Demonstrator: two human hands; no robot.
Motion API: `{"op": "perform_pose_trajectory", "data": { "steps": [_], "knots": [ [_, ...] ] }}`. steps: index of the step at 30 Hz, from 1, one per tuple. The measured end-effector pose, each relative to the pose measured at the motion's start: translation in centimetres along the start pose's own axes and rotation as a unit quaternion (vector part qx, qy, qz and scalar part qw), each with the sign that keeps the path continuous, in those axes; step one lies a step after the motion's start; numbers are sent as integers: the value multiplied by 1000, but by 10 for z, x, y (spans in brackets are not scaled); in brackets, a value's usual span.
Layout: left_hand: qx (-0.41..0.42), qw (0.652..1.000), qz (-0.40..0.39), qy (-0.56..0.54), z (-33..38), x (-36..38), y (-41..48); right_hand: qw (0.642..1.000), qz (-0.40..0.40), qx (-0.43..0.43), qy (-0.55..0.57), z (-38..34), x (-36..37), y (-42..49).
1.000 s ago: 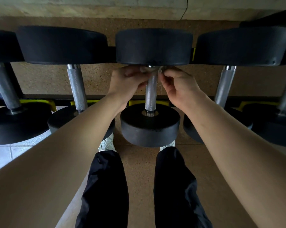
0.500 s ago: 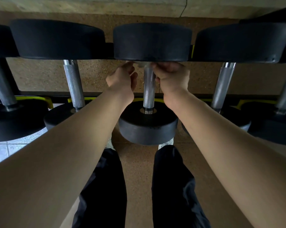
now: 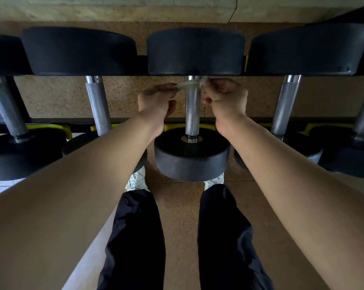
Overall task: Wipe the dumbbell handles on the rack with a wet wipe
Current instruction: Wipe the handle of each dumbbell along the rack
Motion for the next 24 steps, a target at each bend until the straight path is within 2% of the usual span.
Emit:
{"op": "perform_pose_trajectory", "data": {
  "steps": [2, 4, 9, 11, 14, 16, 18, 21, 22, 24],
  "knots": [
    [37, 992, -63, 105, 3, 8, -5, 1000, 15, 9, -12, 8, -13, 3],
    [64, 981, -94, 160, 5, 10, -6, 999, 1, 14, -29, 18, -18, 1],
    [52, 976, -44, 208, 0, -15, 8, 987, -107, -28, -114, 24, 3, -13],
    [45, 969, -57, 238, -6, -14, 7, 983, -110, -44, -142, 23, 0, -11],
    [64, 950, -118, 280, -9, 2, 0, 978, -79, -35, -189, 30, -19, -2],
    [71, 932, -137, 328, -13, 6, -1, 970, -85, -29, -227, 34, -25, -1],
    [64, 913, -103, 390, -18, -6, 8, 948, -160, -23, -274, 39, -13, -10],
    [23, 859, -43, 510, -34, -31, 22, 899, -244, -58, -359, 41, 7, -29],
    [11, 839, -43, 542, -40, -36, 24, 888, -248, -71, -381, 41, 9, -31],
    [24, 804, -90, 588, -46, -29, 16, 870, -246, -72, -421, 46, 6, -29]
  ]
}}
Point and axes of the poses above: each hand's wrist, its own y-axis towards the middle knuckle, its own x-axis out of the palm, z = x × y, the point moved 9 cm from there along y, towards the middle knuckle, and after that the axes turned 6 degrees about -y, right-handed, at the moved point
